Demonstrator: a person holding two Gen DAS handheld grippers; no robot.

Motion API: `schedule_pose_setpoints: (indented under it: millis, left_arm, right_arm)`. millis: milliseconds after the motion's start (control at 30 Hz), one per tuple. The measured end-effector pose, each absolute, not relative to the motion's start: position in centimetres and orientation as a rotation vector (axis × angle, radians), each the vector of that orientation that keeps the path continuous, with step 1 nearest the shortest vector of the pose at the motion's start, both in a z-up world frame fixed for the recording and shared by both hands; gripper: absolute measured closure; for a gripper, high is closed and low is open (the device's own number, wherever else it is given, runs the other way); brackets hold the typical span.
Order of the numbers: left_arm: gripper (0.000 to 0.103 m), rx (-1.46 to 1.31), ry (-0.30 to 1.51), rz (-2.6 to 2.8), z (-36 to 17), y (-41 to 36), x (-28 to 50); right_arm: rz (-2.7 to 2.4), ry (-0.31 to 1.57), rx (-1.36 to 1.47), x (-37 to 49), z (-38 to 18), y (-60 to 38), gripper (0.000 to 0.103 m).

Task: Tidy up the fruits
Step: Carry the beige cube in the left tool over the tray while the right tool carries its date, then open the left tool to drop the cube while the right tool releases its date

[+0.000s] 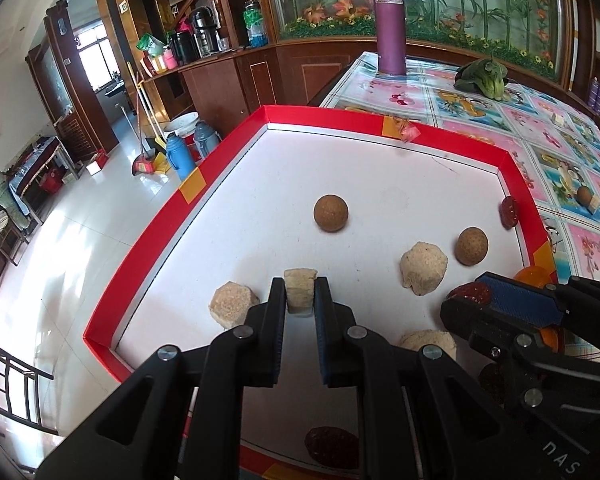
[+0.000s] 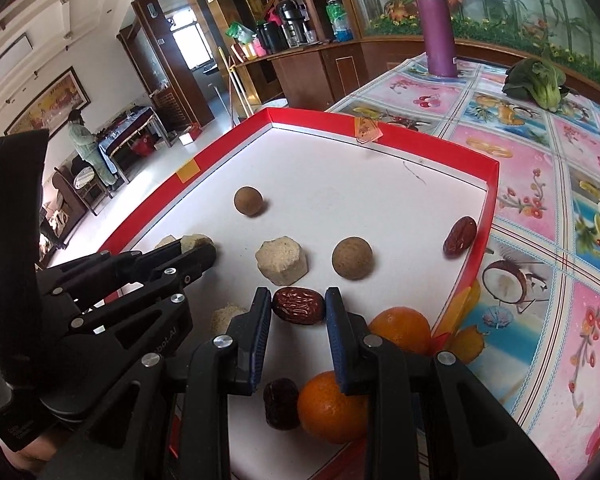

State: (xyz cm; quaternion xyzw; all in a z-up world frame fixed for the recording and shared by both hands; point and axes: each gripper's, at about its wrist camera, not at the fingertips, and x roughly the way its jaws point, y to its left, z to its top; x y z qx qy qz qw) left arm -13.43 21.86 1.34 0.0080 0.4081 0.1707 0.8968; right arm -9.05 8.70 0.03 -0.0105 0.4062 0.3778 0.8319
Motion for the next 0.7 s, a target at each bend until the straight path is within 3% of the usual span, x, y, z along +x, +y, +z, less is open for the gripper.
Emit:
schedule_pose_setpoints:
  millis: [133,267,433,567,700]
  left_arm:
    - [0.083,0.015,0.852,0.359,1.4,21.9,-13.4]
    - [0.049,0.007,0.842,0.366,1.7,21.8,-13.6]
    - [0.047,0.007,0.791,0.363,3.5,21.0,-14.0]
    - [0.036,0.018,0.752,0.337,5.0,19.4,-14.2]
    - [0.034,0.033,0.733,0.275,6.1,16.9,-13.8]
  right_arm:
    - [0.814,0.860,-0.002,-9.0,0.1,8.4,0.075]
    - [0.835,0.824,0.040,-9.3,1.1,7.2,0.075]
    - [0.824,0.734,0.107,-9.3,3.3,3.4,0.066]
    - [0.739,0.700,0.141,-8.0,4.3,-1.3,0.063]
    - [0.606,0.702,0.124,-6.0,3.7,-6.5,0.063]
